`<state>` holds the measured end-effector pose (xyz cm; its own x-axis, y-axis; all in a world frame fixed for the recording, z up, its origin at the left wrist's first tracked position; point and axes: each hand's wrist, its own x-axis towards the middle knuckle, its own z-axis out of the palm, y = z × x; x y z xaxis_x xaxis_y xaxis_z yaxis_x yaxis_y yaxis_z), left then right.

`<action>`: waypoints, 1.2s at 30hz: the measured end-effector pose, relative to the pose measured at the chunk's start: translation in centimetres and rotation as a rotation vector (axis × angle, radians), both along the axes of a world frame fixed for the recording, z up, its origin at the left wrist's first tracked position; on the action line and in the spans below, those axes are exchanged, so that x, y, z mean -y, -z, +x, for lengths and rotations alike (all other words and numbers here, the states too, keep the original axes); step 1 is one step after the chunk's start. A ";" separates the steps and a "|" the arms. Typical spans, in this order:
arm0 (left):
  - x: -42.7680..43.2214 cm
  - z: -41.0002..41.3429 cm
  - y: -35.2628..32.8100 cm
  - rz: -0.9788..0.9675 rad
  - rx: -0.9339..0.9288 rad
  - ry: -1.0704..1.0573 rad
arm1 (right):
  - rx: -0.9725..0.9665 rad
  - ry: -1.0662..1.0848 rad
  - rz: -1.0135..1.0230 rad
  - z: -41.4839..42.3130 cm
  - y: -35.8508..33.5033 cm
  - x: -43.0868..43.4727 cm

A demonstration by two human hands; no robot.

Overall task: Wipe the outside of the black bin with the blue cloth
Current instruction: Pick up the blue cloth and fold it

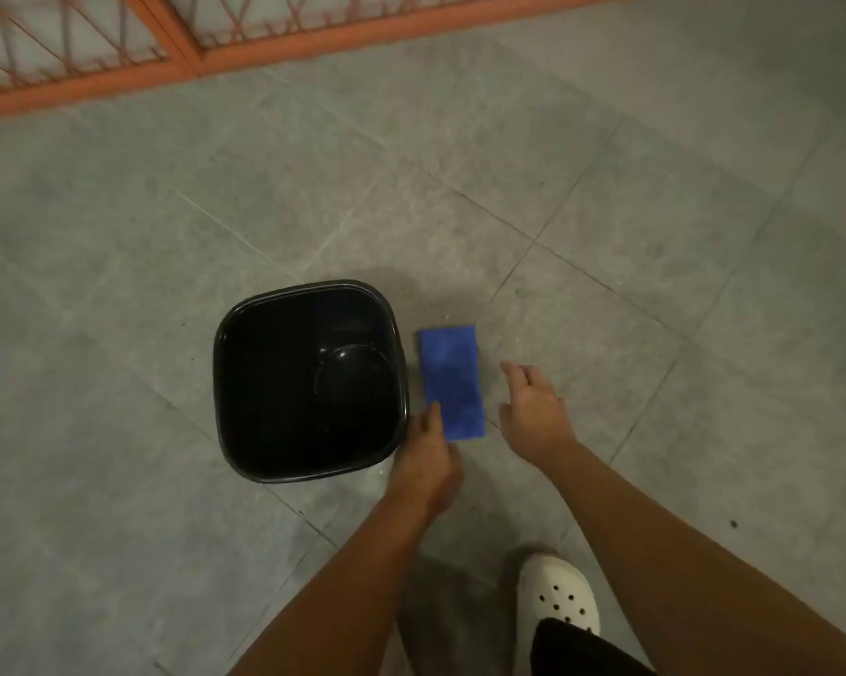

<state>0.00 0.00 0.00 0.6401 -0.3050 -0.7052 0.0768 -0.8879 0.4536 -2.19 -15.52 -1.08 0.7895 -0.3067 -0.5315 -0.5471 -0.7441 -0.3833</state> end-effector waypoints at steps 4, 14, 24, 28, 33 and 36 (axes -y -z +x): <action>0.0 0.8 2.9 0.008 -0.055 -0.083 | -0.051 0.053 0.052 0.4 3.0 0.0; 1.7 3.5 8.0 -0.037 -0.048 -0.430 | -0.112 0.266 0.330 2.5 8.1 -0.7; 2.7 3.8 10.8 -0.037 -0.164 -0.582 | -0.136 0.599 0.590 1.8 9.8 -1.6; 3.2 3.7 9.9 -0.084 -0.171 -0.648 | -0.168 0.648 0.722 2.0 9.4 -1.8; 4.1 3.3 6.5 -0.235 -0.165 -0.753 | -0.170 0.887 0.940 2.0 7.8 -1.1; 4.8 3.0 4.1 -0.333 -0.183 -0.783 | -0.159 0.961 1.088 1.7 6.2 0.0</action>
<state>3.04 -4.78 -4.06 0.6372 -0.0332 -0.7700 0.7073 -0.3718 0.6013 -0.45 -15.53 -7.24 0.4286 -0.0688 -0.9009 -0.7451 0.5370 -0.3955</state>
